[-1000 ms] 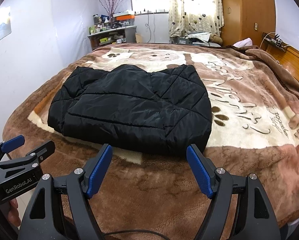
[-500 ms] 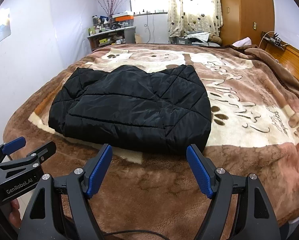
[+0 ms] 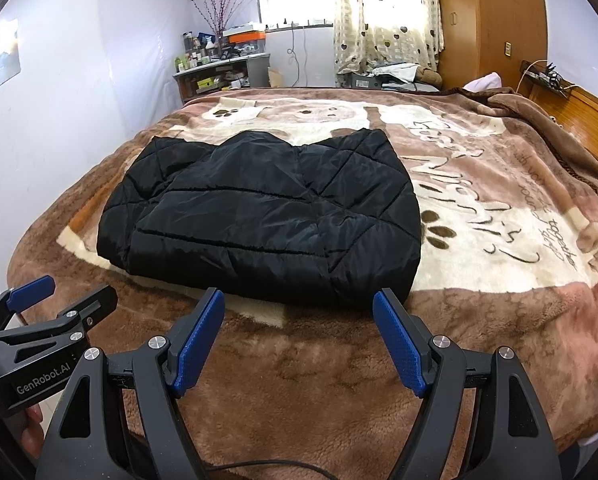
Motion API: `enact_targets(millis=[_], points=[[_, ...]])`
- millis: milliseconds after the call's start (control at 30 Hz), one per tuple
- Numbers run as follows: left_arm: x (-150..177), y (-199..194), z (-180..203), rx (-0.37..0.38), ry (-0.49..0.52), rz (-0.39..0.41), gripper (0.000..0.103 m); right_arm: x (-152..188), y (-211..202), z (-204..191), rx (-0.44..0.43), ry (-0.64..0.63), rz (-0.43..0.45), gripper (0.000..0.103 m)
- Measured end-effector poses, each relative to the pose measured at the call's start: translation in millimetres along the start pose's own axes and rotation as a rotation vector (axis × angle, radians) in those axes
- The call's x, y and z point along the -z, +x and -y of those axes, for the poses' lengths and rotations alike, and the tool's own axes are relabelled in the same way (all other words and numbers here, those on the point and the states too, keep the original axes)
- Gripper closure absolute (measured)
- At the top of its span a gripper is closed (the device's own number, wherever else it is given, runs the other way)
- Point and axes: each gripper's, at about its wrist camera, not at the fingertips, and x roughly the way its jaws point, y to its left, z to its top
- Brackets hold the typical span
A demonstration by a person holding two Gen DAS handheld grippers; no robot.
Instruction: Fold large clothes
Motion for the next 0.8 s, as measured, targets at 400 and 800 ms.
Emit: enact_targets(millis=[400, 800], points=[[-0.4, 1.3, 0.3, 0.007, 0.008, -0.005, 0.014, 0.0, 0.4, -0.4, 0.0, 0.005, -0.001, 0.027], [1.4, 0.3, 5.4, 0.006, 0.009, -0.009, 0.014, 1.0, 0.7, 0.3, -0.004, 0.008, -0.004, 0.027]])
